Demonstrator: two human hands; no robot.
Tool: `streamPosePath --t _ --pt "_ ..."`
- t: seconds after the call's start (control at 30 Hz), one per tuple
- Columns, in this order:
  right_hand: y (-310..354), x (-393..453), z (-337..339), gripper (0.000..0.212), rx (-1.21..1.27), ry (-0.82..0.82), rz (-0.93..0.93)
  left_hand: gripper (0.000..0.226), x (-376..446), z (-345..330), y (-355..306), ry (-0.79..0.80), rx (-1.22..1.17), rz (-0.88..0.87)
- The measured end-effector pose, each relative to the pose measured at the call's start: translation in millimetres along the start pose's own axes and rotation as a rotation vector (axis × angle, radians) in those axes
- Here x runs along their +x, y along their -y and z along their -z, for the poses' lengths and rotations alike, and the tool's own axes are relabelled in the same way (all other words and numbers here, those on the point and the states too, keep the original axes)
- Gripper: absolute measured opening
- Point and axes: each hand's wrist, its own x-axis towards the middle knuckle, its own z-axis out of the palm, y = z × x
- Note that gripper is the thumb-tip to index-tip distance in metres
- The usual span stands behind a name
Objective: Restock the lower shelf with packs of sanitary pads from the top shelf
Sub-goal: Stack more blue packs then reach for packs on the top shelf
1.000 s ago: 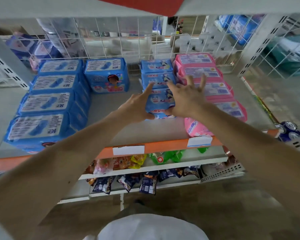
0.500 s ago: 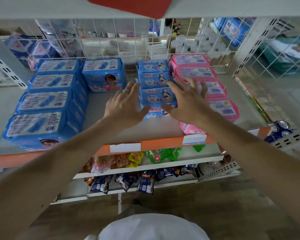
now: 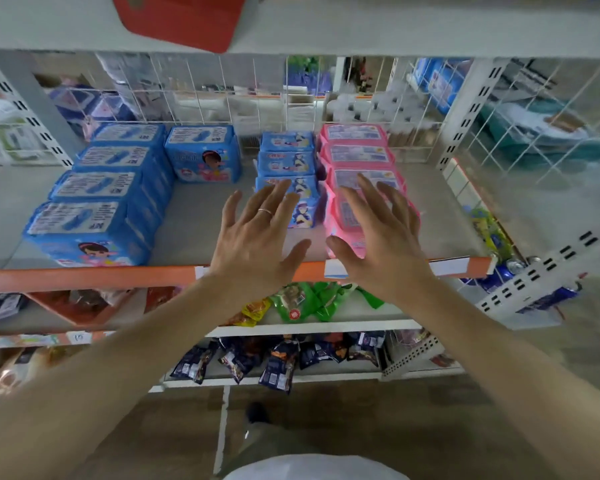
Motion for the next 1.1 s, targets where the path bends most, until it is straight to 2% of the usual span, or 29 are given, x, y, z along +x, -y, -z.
streamPosePath --t 0.2,0.37,0.5,0.7,1.1 --pt "-11.1 -34.9 33.6 0.076 -0.001 0.008 0.09 0.072 -31.8 31.4 -52.1 -0.068 -0.025 0.019" --pt "-6.3 -41.4 72.4 0.071 0.157 -0.039 0.168 0.071 -54.2 74.0 -80.5 -0.157 -0.031 0.092" --pt "0.7 -43.4 107.9 0.068 0.271 -0.161 0.219 0.071 -53.8 112.5 -92.5 -0.154 -0.018 0.121" --pt "4.8 -40.0 146.0 0.072 0.171 -0.217 0.257 0.069 -34.4 147.6 -106.3 -0.233 -0.032 0.052" --pt "48.3 -4.1 206.9 0.066 0.169 -0.436 0.325 0.063 6.1 213.5 -94.5 -0.411 -0.082 -0.109"
